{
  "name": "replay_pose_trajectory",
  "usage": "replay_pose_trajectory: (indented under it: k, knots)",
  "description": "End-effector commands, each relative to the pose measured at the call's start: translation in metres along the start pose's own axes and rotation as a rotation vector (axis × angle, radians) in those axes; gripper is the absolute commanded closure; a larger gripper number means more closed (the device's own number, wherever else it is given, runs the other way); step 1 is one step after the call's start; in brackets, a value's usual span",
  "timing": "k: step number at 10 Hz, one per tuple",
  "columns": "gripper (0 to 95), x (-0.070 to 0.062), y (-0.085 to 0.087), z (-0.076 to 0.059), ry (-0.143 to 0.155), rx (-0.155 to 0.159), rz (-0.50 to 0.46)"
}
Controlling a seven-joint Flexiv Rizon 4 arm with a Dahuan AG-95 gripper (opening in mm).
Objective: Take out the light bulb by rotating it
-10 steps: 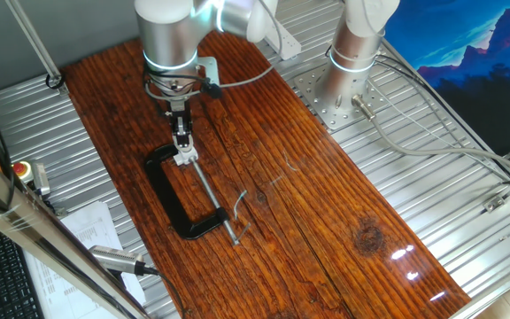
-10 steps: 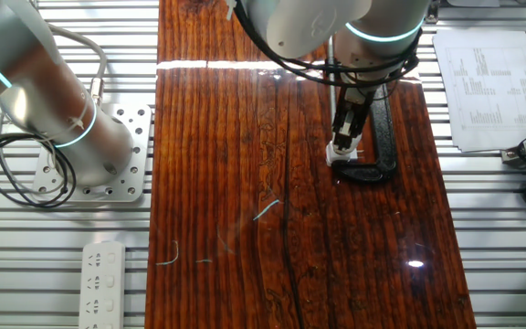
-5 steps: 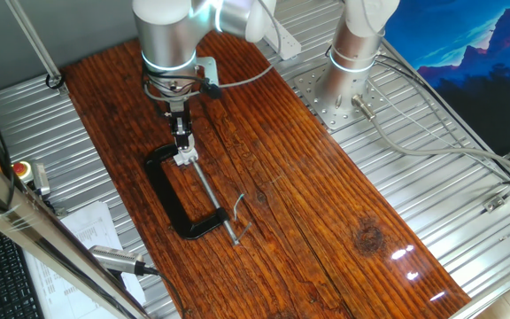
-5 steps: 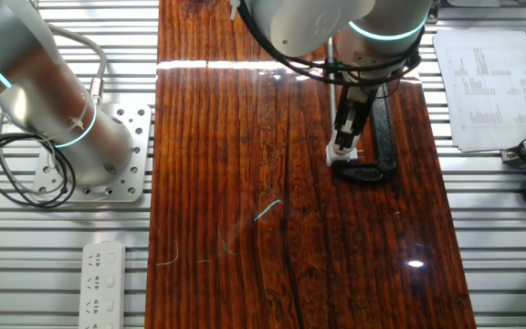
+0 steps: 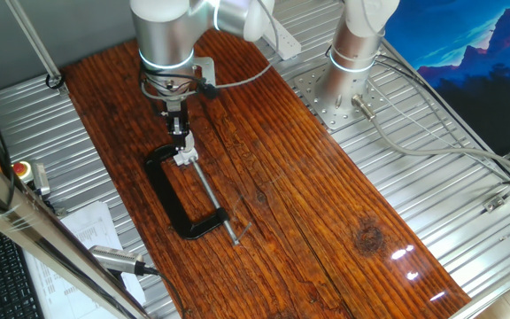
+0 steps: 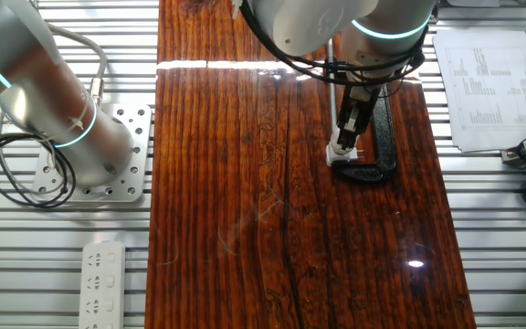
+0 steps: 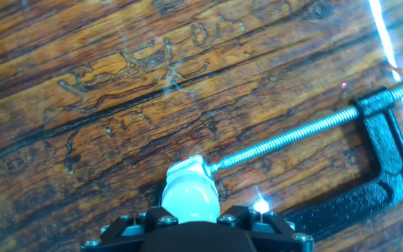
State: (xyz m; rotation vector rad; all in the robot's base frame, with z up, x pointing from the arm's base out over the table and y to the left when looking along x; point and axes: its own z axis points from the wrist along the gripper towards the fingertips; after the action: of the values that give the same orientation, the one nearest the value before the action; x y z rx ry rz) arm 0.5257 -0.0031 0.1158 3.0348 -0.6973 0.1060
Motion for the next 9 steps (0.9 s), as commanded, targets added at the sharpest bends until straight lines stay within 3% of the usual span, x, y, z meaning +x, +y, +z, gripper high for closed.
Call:
replay_pose_trajectory:
  k: [1, 3, 9]
  knots:
    - [38.0, -0.001, 0.001, -0.002, 0.024, 0.007, 0.257]
    - [38.0, 0.0, 0.002, -0.004, 0.029, 0.013, 0.403]
    - [38.0, 0.002, 0.014, -0.018, 0.032, 0.027, 1.02]
